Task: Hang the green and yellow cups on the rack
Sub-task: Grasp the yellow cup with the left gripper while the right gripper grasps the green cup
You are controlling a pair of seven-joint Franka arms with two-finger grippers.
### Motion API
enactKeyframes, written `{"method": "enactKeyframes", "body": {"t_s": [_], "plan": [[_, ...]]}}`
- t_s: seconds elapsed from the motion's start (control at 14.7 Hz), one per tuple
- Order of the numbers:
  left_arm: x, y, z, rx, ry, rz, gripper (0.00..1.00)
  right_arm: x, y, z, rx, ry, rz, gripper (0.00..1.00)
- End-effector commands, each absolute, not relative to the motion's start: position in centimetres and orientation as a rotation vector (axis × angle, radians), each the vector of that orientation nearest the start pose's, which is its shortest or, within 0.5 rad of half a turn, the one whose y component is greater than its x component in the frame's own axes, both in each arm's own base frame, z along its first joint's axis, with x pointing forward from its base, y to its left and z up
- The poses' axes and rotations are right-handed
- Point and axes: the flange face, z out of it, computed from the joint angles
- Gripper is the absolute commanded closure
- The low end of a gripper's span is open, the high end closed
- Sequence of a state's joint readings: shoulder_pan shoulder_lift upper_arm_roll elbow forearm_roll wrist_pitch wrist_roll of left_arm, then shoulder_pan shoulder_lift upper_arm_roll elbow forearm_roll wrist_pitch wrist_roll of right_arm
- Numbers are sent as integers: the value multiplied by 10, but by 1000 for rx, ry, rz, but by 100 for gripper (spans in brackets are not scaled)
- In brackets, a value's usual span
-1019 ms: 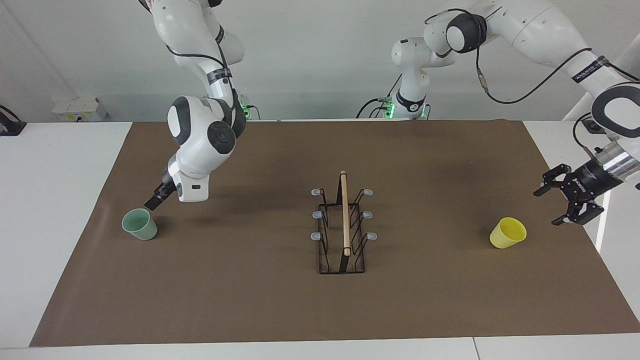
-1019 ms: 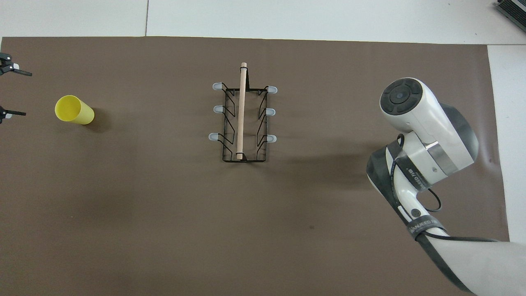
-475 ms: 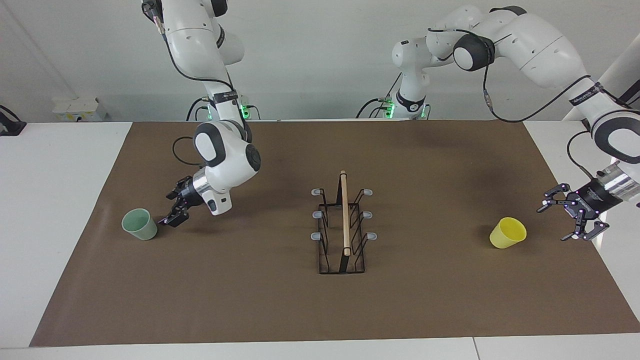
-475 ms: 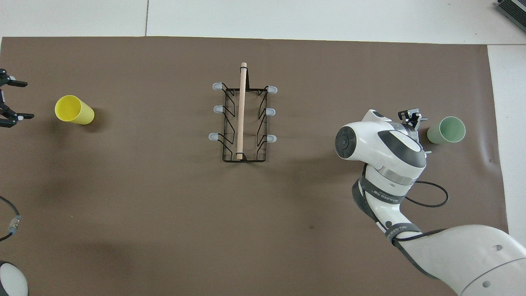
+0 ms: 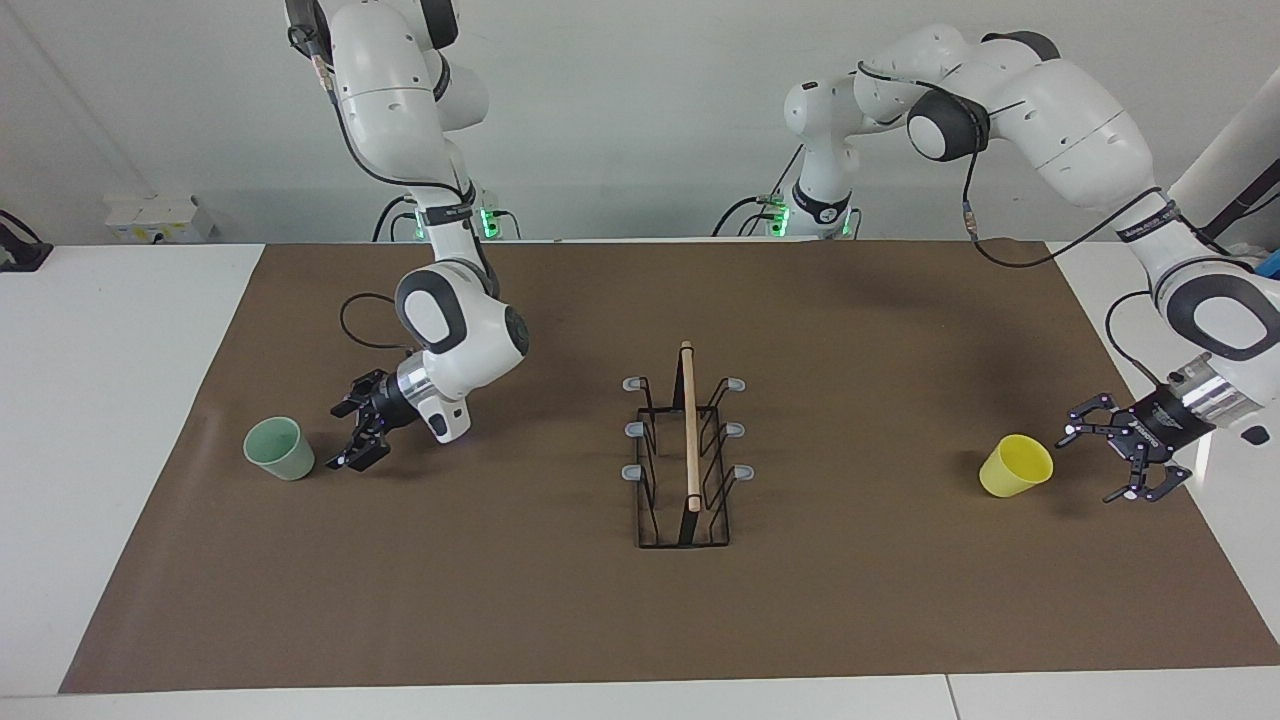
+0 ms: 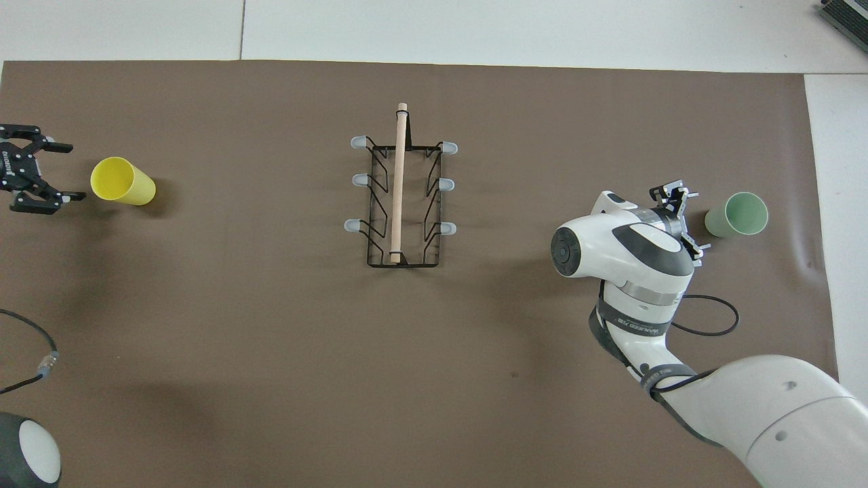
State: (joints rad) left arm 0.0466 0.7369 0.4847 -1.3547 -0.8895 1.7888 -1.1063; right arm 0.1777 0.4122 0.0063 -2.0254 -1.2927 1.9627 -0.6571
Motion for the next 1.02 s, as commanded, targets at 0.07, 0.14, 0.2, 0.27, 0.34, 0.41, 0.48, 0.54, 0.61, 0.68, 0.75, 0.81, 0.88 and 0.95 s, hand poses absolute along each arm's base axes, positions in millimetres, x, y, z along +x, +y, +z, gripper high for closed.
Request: {"method": "enactKeyframes", "body": {"t_s": [0.07, 0.14, 0.2, 0.27, 0.34, 0.41, 0.48, 0.54, 0.61, 0.68, 0.75, 0.81, 0.88, 0.95], "plan": [[657, 220, 310, 1537, 2121, -517, 0, 570, 20, 236, 1337, 1608, -741, 0], [654, 220, 311, 1500, 2104, -519, 0, 566, 15, 232, 1351, 1593, -715, 0], [654, 214, 313, 1499, 2095, -501, 0, 562, 10, 227, 1357, 1581, -697, 0], [654, 206, 313, 1500, 2098, -482, 0, 559, 4, 224, 1349, 1568, -690, 0], [653, 203, 315, 1493, 2104, -461, 0, 555, 1, 221, 1344, 1564, -686, 0], [652, 196, 312, 1498, 2106, -457, 0, 552, -1, 218, 1346, 1565, -673, 0], [652, 196, 313, 1496, 2107, -445, 0, 550, -8, 216, 1342, 1560, -665, 0], [651, 199, 312, 1493, 2110, -437, 0, 547, -16, 213, 1324, 1559, -666, 0], [649, 203, 309, 1471, 2123, -425, 0, 547, -17, 212, 1309, 1565, -653, 0], [645, 208, 300, 1416, 2139, -420, 0, 548, -17, 212, 1305, 1567, -648, 0], [641, 210, 291, 1352, 2152, -413, 0, 548, -19, 212, 1307, 1566, -647, 0], [635, 209, 280, 1319, 2173, -409, 0, 548, -20, 212, 1307, 1567, -647, 0], [629, 206, 274, 1284, 2177, -419, 0, 548, -19, 212, 1307, 1568, -645, 0], [622, 203, 269, 1230, 2176, -434, 0, 548, -19, 212, 1307, 1568, -645, 0]]}}
